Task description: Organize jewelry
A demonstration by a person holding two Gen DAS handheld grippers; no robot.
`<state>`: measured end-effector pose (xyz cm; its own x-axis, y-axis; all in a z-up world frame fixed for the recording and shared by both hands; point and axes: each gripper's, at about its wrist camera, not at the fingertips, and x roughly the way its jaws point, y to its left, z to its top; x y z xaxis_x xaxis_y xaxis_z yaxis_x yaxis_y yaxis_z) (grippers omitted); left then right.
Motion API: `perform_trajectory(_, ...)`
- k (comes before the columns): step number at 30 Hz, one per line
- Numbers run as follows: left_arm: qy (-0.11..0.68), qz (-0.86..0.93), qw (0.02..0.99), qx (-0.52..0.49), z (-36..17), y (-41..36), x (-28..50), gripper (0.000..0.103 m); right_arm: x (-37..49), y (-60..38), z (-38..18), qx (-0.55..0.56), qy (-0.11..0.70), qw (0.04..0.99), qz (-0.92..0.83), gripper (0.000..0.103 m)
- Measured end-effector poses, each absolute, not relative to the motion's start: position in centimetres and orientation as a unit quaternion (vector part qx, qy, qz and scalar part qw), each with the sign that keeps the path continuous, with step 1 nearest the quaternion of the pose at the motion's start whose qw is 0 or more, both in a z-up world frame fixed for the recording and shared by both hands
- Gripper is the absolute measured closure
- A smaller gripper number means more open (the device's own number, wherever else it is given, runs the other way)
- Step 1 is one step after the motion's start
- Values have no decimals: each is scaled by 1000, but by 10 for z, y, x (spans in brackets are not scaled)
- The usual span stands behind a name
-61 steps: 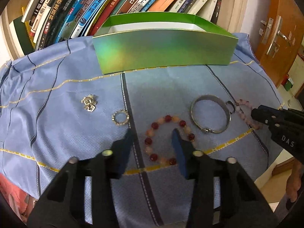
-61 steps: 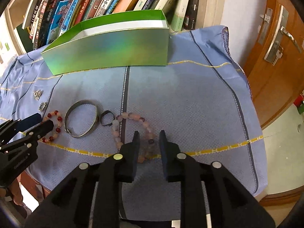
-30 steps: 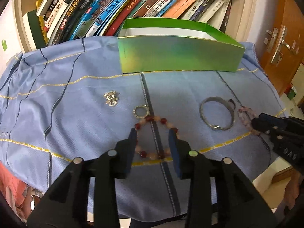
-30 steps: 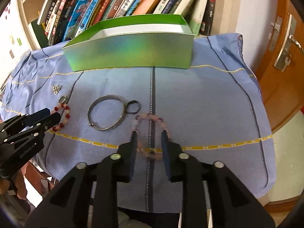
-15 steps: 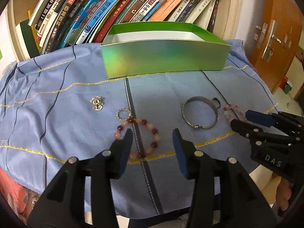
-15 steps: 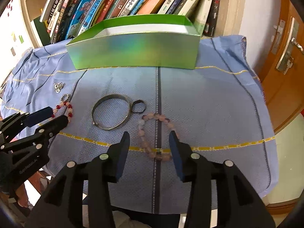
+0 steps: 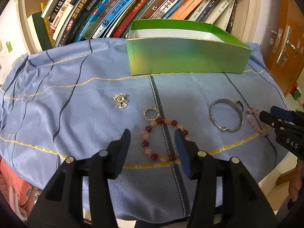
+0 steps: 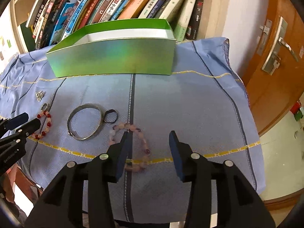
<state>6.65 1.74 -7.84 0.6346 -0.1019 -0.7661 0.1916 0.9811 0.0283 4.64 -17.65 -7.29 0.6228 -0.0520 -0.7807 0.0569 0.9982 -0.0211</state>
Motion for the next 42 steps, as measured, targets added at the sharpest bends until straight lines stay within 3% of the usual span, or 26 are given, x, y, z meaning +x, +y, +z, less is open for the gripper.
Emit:
perform_trajectory(8,428,-78,899,49,-86,19,72,53,55,-167,-81,-1,441,897,-19,60)
perform_trajectory(11,431,-79,898,44,-87,21,75,62,57,-168,-82,6,442,897,-15,60)
perform_trajectory(13,430,-78,898,44,-87,23,76,74,57,-169,-82,8,442,897,-14,60)
perform_trajectory(17,434,-84,896,44,-86,26,77,83,57,-169,-82,10,441,897,-14,60)
perform_trajectory(23,441,-81,893,44,-85,39,77,82,56,-170,-82,10,437,899,-12,60)
perform_trajectory(29,437,-94,893,57,-86,24,74,70,55,-168,-83,7,434,901,-13,60)
perform_trajectory(32,435,-95,894,56,-86,21,74,74,53,-164,-82,5,434,901,-3,71)
perform_trajectory(35,435,-101,893,55,-86,20,73,91,52,-157,-82,1,437,900,7,91)
perform_trajectory(42,432,-106,895,37,-78,22,70,95,48,-154,-72,-3,429,904,5,95)
